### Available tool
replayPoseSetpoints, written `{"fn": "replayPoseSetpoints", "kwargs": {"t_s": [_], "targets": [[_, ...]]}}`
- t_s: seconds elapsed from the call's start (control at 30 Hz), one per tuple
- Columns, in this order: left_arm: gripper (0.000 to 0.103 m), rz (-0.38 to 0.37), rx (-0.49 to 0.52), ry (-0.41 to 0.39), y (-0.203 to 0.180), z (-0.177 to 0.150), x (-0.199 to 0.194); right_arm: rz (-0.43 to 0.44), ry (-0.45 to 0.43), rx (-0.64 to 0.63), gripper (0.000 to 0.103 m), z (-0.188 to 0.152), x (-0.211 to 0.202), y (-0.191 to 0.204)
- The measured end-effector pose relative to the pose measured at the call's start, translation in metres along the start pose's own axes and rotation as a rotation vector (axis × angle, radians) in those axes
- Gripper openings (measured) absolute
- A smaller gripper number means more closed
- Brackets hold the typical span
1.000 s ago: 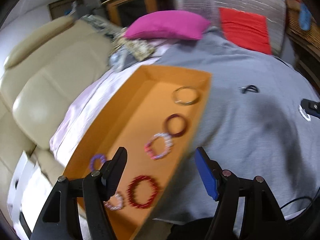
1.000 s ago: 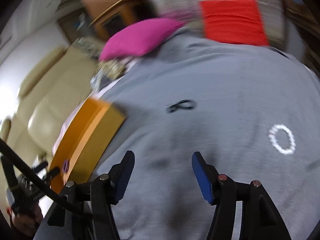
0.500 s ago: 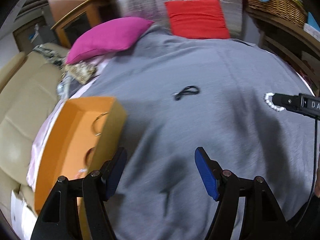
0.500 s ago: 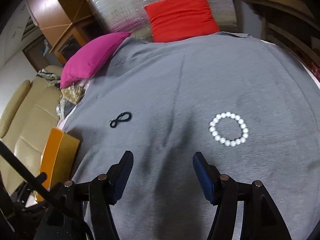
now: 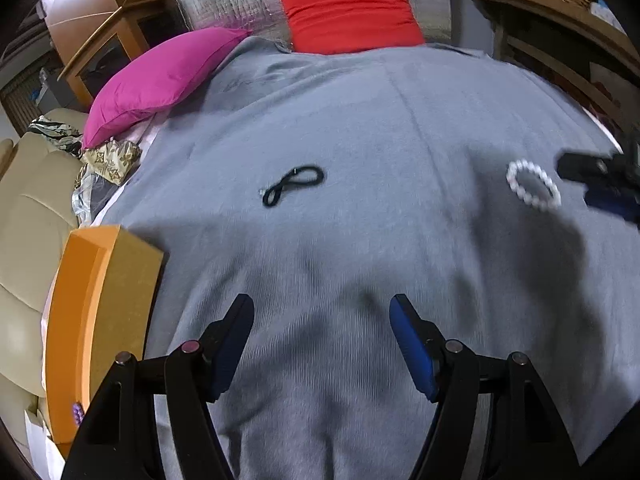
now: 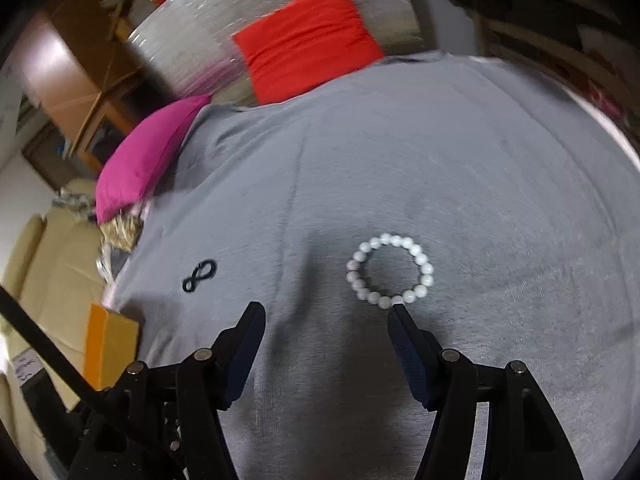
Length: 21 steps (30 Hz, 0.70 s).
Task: Organize jewelry
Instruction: 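Move both grippers back over the cloth toward the black cord and white bracelet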
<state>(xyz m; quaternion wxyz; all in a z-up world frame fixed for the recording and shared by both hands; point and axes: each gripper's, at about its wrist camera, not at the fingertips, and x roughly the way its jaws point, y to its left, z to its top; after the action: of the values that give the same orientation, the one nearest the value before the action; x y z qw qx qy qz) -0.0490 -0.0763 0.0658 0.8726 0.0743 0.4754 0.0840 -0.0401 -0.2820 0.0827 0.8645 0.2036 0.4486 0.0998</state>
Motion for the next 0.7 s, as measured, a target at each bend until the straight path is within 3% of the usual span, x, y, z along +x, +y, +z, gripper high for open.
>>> {"fn": "replayPoseSetpoints", "kwargs": {"t_s": [0.3, 0.47, 0.57, 0.63, 0.7], "targets": [[0.071, -0.027, -0.094, -0.042, 0.018, 0.027, 0.027, -0.011, 0.0, 0.103, 0.067, 0.009, 0.002, -0.027], [0.071, -0.025, -0.158, -0.082, 0.049, 0.015, 0.05, 0.08, -0.03, 0.123, 0.067, 0.016, 0.0, -0.035], [0.071, -0.05, -0.205, -0.025, 0.068, 0.016, 0.067, 0.125, -0.028, 0.144, 0.067, 0.018, 0.001, -0.041], [0.071, -0.072, -0.202, -0.045, 0.075, 0.02, 0.066, 0.127, -0.025, 0.161, 0.067, 0.018, 0.003, -0.046], [0.071, -0.047, -0.183, -0.066, 0.079, 0.022, 0.064, 0.122, -0.022, 0.188, 0.066, 0.019, 0.005, -0.052]]}}
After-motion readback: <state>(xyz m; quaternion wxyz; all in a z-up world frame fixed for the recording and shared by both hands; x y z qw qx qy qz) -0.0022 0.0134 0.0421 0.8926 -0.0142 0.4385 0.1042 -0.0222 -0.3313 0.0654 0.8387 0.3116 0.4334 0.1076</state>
